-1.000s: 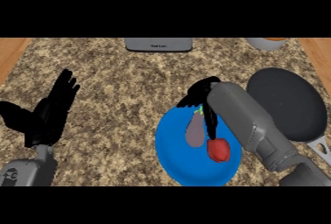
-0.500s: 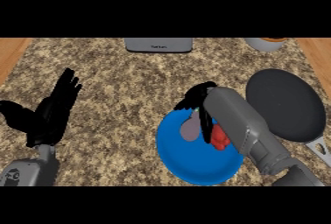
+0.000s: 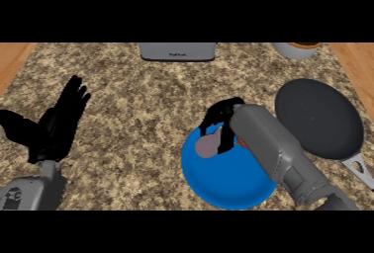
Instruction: Pick the eggplant from the plate and place it in the pan
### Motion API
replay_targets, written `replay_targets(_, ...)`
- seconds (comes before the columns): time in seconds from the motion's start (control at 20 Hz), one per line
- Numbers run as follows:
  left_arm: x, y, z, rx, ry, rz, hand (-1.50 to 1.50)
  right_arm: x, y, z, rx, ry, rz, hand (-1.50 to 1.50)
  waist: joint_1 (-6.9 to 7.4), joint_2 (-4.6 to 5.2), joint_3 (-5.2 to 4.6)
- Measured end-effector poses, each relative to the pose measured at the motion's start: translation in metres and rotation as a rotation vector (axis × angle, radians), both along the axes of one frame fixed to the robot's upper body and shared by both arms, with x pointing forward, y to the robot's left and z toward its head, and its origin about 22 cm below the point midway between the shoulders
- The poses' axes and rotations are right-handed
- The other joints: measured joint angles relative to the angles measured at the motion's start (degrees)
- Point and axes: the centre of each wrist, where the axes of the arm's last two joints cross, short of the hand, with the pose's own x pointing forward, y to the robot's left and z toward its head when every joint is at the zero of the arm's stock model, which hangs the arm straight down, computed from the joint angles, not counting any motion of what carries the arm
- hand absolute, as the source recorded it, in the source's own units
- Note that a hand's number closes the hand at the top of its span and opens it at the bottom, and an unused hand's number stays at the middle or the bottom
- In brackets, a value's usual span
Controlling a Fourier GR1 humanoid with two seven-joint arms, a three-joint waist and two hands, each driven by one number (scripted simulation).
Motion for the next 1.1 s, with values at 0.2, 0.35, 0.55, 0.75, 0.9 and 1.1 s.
replay_targets(0.2,0.000,0.004,-0.002,-0.003,0.000,0.003,0.00,-0.002,-0.001,-0.002,0.027,-0.026,-0.012,1.50,0.00,-0.05,-0.06)
replay_targets(0.35,-0.001,0.006,0.002,0.002,-0.005,0.004,0.00,-0.001,-0.003,-0.001,0.046,-0.028,-0.035,1.50,0.14,-0.04,-0.03)
replay_targets(0.55,-0.004,0.004,-0.002,-0.002,0.001,0.014,0.00,-0.009,0.002,-0.005,0.070,-0.108,-0.059,1.50,-0.50,-0.20,0.09)
replay_targets(0.75,-0.012,0.018,-0.011,0.008,0.029,0.063,0.00,-0.022,0.005,-0.001,0.077,-0.387,-0.067,1.50,-3.16,-1.06,0.46)
replay_targets(0.9,-0.017,0.022,-0.015,0.007,0.047,0.092,0.00,-0.030,0.001,0.008,0.081,-0.609,-0.075,1.50,-5.19,-1.71,0.56)
replay_targets(1.1,-0.021,0.032,-0.017,0.010,0.057,0.126,0.00,-0.038,-0.006,0.035,0.108,-0.918,-0.080,1.50,-6.97,-2.20,0.61)
